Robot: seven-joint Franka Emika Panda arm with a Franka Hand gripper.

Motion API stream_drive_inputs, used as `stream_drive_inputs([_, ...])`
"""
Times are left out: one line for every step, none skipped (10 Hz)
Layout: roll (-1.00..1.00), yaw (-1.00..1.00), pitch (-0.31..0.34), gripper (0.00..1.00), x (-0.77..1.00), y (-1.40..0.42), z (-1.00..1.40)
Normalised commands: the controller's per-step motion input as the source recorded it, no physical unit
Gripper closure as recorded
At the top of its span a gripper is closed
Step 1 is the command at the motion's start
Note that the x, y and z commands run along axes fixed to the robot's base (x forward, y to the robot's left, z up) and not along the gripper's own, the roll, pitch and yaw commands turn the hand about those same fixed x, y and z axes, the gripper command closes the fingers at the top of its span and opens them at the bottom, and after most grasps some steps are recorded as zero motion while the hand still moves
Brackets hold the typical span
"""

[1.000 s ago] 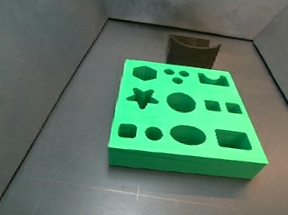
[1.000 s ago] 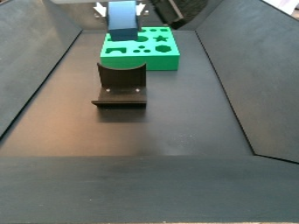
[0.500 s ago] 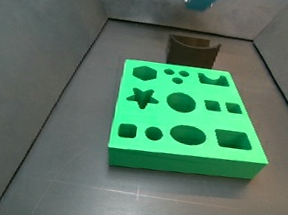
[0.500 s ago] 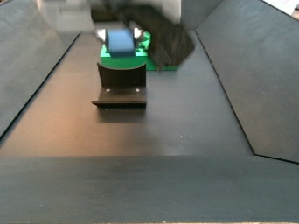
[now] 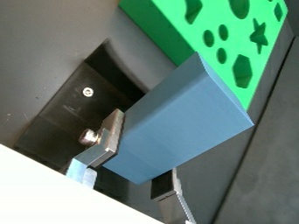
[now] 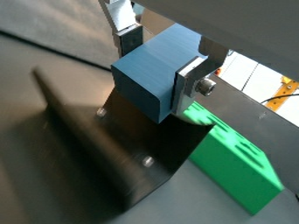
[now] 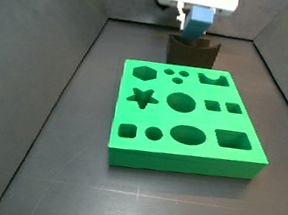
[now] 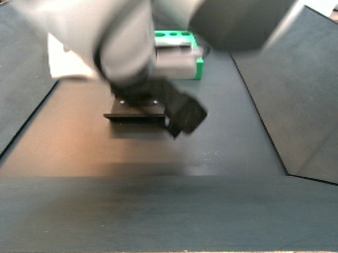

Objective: Pick up the rectangle object. Move up. Place the rectangle object on the fixture. Regrasp the rectangle object. Move to above the board. Insert the rectangle object.
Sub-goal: Place the rectangle object on the fixture.

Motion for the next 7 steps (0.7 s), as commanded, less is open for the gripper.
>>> stream_drive_inputs([-0.24, -0.11, 0.051, 1.00, 0.18, 0.11, -1.00])
stream_drive_inputs([-0.20, -0.11, 0.035, 1.00, 0.18, 0.11, -0.97])
stream_drive_inputs([-0.18, -0.11, 0.026, 1.00, 0.15, 0.09, -0.78])
stream_drive_inputs([-0.17, -0.11, 0.018, 1.00, 0.12, 0.08, -0.60])
stream_drive_inputs([-0.13, -0.09, 0.008, 1.00, 0.10, 0.07, -0.51])
stream_drive_inputs([-0.11, -0.08, 0.002, 1.00, 0.09, 0.06, -0.51])
stream_drive_inputs([0.00, 0.00, 0.000, 1.00, 0.00, -0.50, -0.17])
